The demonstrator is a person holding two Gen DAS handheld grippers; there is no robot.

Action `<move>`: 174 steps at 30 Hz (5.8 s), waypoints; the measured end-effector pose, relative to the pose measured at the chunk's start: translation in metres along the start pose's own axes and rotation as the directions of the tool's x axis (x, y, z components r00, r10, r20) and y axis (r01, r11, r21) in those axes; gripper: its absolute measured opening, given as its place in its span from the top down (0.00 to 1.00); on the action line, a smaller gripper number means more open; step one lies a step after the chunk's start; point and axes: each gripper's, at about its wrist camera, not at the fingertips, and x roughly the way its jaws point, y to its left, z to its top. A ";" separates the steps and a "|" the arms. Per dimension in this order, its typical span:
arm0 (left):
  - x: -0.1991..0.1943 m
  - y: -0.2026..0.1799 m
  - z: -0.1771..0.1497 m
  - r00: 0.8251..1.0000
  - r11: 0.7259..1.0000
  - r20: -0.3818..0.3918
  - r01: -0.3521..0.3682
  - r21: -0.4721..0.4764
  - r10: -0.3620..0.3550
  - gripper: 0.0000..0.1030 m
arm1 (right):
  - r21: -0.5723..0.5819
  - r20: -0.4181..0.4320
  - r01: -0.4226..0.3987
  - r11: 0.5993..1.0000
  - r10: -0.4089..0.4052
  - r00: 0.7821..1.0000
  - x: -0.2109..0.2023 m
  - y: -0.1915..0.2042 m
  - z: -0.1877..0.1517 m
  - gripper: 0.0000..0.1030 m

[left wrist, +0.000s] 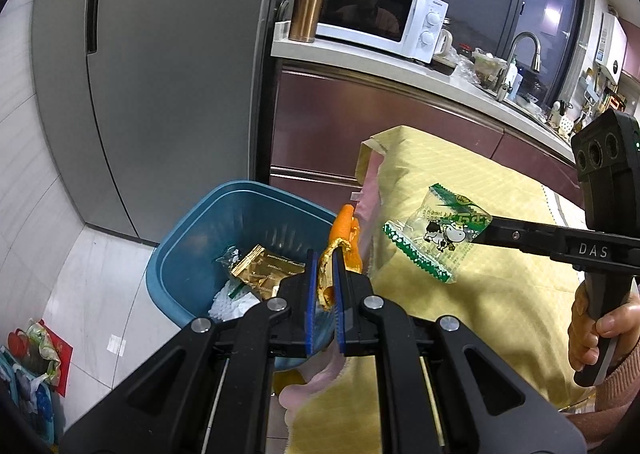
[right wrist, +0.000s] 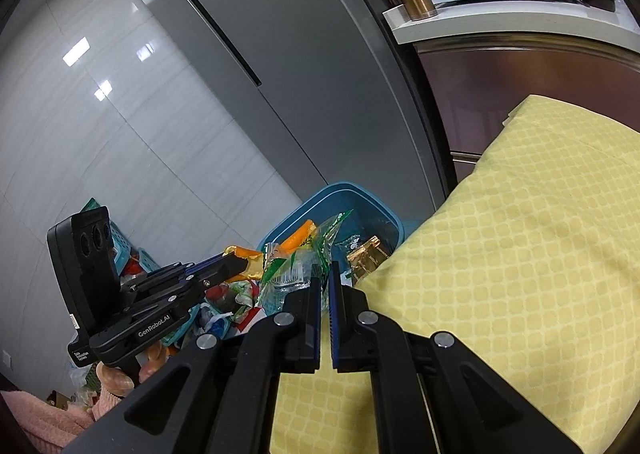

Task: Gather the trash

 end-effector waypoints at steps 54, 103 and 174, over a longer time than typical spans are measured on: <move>0.025 0.025 -0.002 0.998 0.997 -0.037 -0.059 -0.050 0.057 0.92 | -0.033 -0.092 0.017 0.999 -0.020 0.996 0.054 0.009 0.015 0.97; 0.076 0.045 -0.010 0.986 0.990 -0.134 -0.112 -0.084 0.100 0.91 | -0.074 -0.205 0.086 0.994 -0.100 0.974 0.114 0.013 0.015 0.95; -0.043 -0.195 -0.046 0.930 0.979 0.347 0.055 0.197 -0.122 0.05 | 0.161 0.507 0.605 0.780 -0.591 0.627 -0.190 -0.033 -0.144 0.07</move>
